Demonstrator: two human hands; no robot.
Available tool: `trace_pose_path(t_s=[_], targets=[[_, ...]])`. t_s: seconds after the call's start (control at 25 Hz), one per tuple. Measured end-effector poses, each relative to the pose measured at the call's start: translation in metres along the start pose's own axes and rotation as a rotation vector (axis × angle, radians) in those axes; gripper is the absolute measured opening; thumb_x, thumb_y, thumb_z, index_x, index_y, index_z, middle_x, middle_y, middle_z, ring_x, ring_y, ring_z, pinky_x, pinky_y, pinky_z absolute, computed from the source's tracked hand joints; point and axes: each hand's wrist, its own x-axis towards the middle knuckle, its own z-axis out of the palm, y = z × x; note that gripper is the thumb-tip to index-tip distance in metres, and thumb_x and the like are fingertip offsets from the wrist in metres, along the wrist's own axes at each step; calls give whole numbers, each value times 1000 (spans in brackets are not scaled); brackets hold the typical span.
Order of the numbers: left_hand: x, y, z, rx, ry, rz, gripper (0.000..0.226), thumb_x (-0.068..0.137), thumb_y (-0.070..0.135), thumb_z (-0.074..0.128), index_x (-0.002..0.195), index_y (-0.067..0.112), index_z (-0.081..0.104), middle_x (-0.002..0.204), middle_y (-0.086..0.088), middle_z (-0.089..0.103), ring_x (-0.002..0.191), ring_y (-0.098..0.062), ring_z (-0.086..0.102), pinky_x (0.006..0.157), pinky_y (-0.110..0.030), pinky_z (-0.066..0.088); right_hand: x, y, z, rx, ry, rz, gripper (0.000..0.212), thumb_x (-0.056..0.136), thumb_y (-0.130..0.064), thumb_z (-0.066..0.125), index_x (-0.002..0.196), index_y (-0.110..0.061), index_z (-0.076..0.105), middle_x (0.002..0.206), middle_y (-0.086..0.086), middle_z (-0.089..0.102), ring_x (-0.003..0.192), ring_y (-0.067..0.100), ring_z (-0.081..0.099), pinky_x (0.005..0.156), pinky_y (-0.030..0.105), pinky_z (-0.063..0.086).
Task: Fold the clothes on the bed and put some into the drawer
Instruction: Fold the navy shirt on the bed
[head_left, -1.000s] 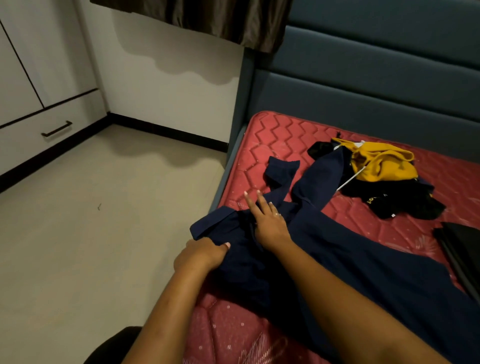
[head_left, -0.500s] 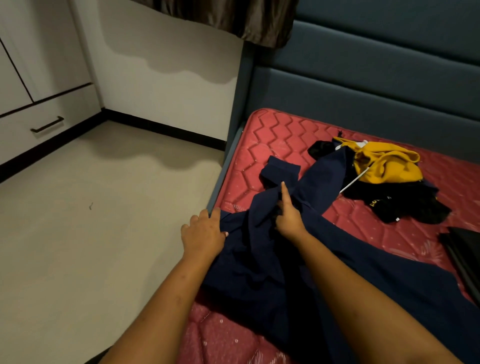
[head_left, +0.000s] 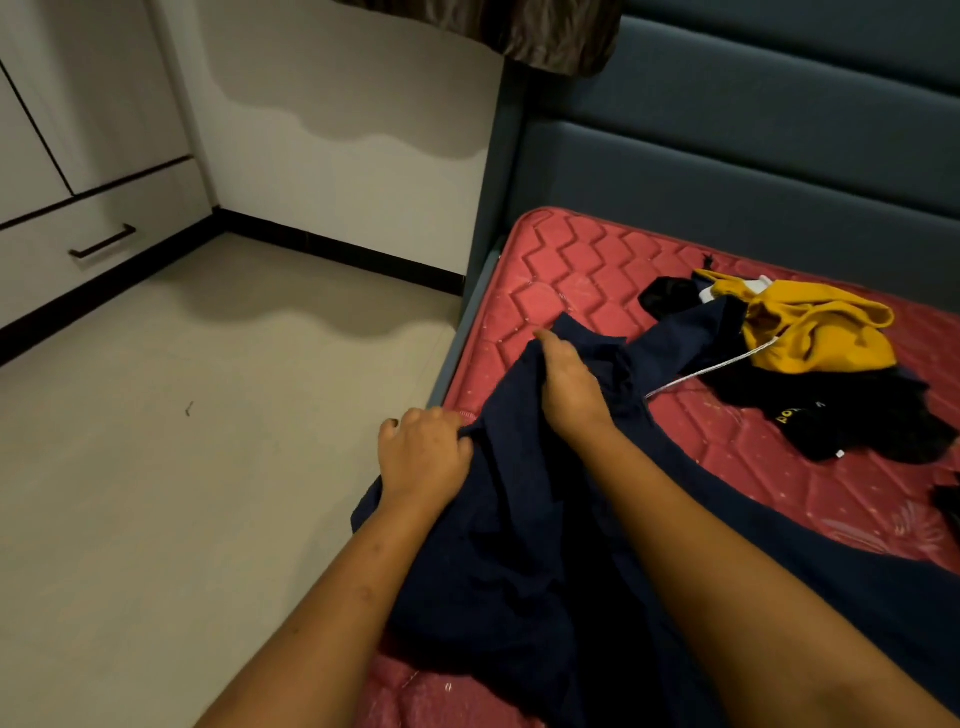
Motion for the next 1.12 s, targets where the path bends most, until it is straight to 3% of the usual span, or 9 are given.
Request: trace_pose_path(t_s=[0.08,0.16,0.24,0.4,0.56,0.68,0.8,1.0,1.12], targets=[[3,-14,-13,74,37,-131,26,92,31,45,109,21,62,113,1,60,106,-21,52,89,-38,34,-5,-10,11,45,25,-142,73,92,-2,41,153,-32,12,148,5,33,132,32,37,106,58,31],[-7,-22,-12,178,-29,-188,30,90,23,47,119,20,55,122,0,54,112,-22,48,100,-43,30,-17,-3,29,-175,-208,-83,81,96,-22,48,150,-40,-10,161,-8,8,148,25,11,112,63,6],[-17,-16,-2,189,-2,-120,39,85,12,49,123,19,49,127,-1,49,115,-23,46,108,-52,24,-29,14,47,-333,-222,-40,74,100,-37,40,148,-40,-17,161,-11,0,149,20,2,113,60,-6],[-12,5,5,68,181,64,29,87,13,51,115,14,59,121,-4,58,110,-25,54,107,-57,29,-48,39,52,-365,52,7,64,101,-41,34,151,-37,-6,161,-11,8,149,23,6,115,56,-3],[-24,25,15,35,-130,18,56,98,56,30,144,23,32,147,-7,35,129,-29,39,109,-48,26,-54,64,42,-255,32,435,65,97,-54,35,151,-43,1,160,3,12,142,35,20,110,56,17],[-20,22,13,-27,-219,-25,62,94,54,47,147,32,22,149,-16,25,129,-32,32,105,-41,32,-40,67,34,-88,42,436,55,96,-35,48,146,-44,27,141,3,47,128,29,41,100,48,26],[-17,19,16,-122,-247,60,54,96,28,55,145,31,35,143,-7,39,127,-26,34,103,-35,34,-19,70,20,16,88,258,64,82,2,46,131,-39,54,141,-5,50,127,21,45,90,38,27],[-6,20,16,-266,-121,157,79,95,17,55,154,26,4,162,3,-1,141,-26,20,110,-41,34,-16,83,6,-272,-141,382,94,88,3,43,147,-52,-6,162,0,3,138,32,27,105,53,24],[-5,21,11,-200,-125,141,78,99,32,48,149,42,-11,161,-6,-9,144,-30,14,112,-49,31,-40,71,5,-267,-73,459,91,91,-9,48,148,-47,-11,162,5,2,144,31,16,111,57,15]])
